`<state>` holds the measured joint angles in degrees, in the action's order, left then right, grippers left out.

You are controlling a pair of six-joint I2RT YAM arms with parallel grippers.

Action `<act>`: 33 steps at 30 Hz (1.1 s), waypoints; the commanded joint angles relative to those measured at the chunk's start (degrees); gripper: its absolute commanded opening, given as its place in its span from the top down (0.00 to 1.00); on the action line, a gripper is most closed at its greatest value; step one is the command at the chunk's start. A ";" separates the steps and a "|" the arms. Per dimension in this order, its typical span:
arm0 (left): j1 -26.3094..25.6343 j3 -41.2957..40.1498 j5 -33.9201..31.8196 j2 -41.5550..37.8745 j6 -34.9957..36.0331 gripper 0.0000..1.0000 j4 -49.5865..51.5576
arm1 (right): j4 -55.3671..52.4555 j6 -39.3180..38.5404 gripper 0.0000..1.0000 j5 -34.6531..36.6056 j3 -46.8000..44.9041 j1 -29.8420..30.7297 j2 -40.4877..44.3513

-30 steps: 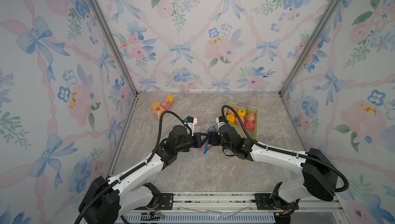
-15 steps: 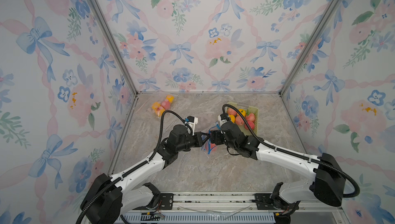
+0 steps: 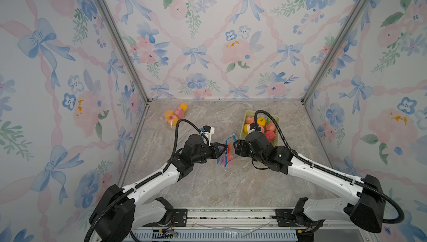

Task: Place the peach in a zip-top bag and seal the zipper
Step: Adjust the zipper food storage bag at the center of the board.

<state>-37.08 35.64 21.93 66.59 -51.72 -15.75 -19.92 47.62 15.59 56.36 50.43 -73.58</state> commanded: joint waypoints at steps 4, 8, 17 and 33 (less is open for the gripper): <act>0.33 -0.66 0.83 -1.09 -0.20 1.00 -1.78 | 2.95 4.99 0.41 -5.38 -2.63 -2.16 -3.78; 0.34 -0.78 1.01 -1.28 -0.22 1.00 -2.24 | 2.96 4.65 0.44 -7.00 -0.69 -2.18 -7.98; 3.53 -3.60 0.33 -3.29 0.19 1.00 -0.64 | -4.27 1.32 0.94 -5.85 5.14 -1.74 -12.02; 6.49 1.85 1.12 -6.20 14.36 0.56 20.02 | -18.14 -7.08 1.00 0.11 17.37 2.51 -16.29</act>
<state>-31.03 34.68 19.86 60.16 -40.69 1.72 -33.45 42.74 13.41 71.11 51.79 -88.16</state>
